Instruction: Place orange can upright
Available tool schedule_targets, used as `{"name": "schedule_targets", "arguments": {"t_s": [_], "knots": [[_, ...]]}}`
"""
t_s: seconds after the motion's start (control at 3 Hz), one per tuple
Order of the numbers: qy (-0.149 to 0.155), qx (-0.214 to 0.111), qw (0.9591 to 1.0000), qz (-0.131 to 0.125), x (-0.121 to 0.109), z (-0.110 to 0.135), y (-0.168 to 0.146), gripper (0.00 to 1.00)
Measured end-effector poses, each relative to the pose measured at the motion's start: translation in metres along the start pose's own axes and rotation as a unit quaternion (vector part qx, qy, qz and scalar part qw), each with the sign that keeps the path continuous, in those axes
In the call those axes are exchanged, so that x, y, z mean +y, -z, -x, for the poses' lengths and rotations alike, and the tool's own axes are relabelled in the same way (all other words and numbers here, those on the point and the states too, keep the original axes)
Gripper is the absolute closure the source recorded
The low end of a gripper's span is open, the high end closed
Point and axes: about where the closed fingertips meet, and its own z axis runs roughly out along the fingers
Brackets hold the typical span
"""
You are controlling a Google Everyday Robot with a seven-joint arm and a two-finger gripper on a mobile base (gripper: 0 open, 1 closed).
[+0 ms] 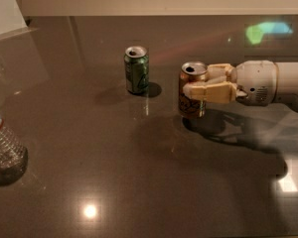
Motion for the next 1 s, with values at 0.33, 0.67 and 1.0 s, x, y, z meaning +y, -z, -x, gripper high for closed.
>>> {"name": "schedule_targets", "arguments": {"t_s": [0.33, 0.67, 1.0], "knots": [[0.012, -0.022, 0.9997, 0.007, -0.0011, -0.0052, 0.0015, 1.00], [0.026, -0.031, 0.9991, 0.012, -0.0021, -0.0087, 0.0025, 0.84], [0.031, -0.030, 0.9990, 0.012, -0.0037, -0.0134, 0.0030, 0.61]]}}
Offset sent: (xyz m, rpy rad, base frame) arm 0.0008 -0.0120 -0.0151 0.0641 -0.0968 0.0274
